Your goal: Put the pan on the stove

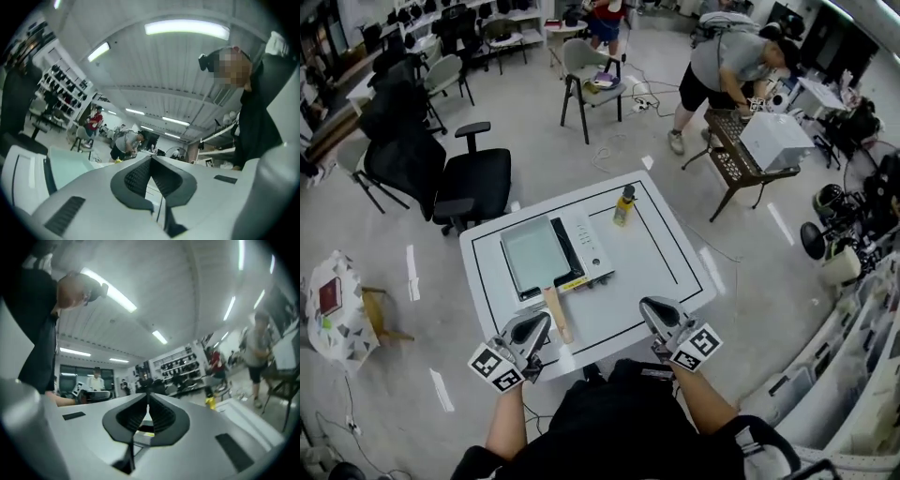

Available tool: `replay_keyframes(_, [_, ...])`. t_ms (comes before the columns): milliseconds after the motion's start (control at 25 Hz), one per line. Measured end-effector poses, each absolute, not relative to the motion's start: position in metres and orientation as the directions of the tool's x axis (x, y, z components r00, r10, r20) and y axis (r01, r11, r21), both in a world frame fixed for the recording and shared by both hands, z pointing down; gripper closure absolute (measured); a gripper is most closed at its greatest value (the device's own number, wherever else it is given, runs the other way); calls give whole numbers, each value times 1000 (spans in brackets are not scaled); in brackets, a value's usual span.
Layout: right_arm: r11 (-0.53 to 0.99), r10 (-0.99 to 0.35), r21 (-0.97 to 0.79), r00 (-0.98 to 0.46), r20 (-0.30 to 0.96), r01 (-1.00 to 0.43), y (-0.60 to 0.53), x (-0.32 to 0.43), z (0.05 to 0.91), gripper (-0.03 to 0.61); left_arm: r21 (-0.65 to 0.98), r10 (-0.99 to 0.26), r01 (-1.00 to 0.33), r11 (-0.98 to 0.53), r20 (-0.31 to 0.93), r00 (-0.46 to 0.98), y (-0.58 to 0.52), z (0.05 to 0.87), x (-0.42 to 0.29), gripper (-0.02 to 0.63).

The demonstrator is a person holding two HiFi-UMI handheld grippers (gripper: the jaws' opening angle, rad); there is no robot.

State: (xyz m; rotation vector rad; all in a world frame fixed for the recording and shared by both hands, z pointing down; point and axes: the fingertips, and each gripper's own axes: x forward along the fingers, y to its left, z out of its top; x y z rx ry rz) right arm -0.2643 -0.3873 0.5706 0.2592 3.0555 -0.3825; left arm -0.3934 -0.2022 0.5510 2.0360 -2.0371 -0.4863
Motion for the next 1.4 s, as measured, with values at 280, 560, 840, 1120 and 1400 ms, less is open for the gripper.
replay_keyframes(280, [947,-313,45,-944,-108,-319,-429,-158,515,547,133,-998,-990,-38,-57,30,-278,514,-306,597])
replay_keyframes(560, [793,-595,81,-796,-111,-604,-402,11,499,548,105,-977,-972,-209,-63,203,-312,504,-177,597])
replay_keyframes(840, [702,-701,69,-705,-107,-709,-334,127,508,549,81,-940,-937,-340,-33,339,-283,517,-70,597])
replay_keyframes(1120, [651,-756,19,-650,-74,-759,-254,199,522,551,102,-913,-909,-404,20,408,-223,527,-3,597])
replay_keyframes(1400, [624,-781,-25,-623,-38,-781,-206,222,539,552,82,-897,-899,-430,77,436,-174,540,16,597])
